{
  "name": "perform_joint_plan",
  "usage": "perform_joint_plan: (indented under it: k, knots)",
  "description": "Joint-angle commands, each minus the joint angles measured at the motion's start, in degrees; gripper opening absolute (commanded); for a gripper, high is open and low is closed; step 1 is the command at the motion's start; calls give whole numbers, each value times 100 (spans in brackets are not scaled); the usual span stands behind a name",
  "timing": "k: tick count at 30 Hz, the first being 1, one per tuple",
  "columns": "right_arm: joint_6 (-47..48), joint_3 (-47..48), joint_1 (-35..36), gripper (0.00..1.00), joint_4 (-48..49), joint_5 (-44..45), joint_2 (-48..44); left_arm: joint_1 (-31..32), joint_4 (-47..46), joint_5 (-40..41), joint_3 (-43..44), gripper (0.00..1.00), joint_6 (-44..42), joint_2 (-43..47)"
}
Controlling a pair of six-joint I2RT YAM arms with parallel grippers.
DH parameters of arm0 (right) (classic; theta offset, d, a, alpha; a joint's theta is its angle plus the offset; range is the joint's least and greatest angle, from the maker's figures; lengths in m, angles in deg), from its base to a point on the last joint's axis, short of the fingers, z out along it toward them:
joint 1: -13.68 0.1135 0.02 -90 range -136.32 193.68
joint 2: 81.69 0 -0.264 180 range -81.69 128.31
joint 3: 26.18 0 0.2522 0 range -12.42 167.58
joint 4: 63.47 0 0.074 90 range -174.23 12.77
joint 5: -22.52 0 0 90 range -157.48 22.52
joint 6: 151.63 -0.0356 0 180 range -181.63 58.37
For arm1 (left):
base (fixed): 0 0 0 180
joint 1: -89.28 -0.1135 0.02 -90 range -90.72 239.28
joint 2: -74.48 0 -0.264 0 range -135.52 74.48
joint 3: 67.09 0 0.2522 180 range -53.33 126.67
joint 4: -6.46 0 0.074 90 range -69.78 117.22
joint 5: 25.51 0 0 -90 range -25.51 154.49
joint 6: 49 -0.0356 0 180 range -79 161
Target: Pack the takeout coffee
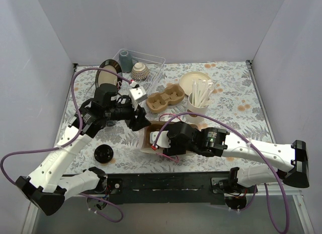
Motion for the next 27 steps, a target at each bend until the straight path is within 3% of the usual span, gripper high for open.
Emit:
perform_joint_plan:
  k: [1,8,14,19,27]
  knots:
    - [-160,61,64,44,76,27,-208,14,176,361,135,57,329,360]
    - [-274,25,100,43,182,238,-138,5,580,511,293,63,1665,721]
    - [-397,25,144,42,243,387,-50,14,641,590,39,58,3290,695]
    - [-433,-1,205,42,234,448,-50,14,966,652,82,52,3460,493]
    - [-626,8,232,42,199,571,-59,14,1441,924,135,50,3600,396]
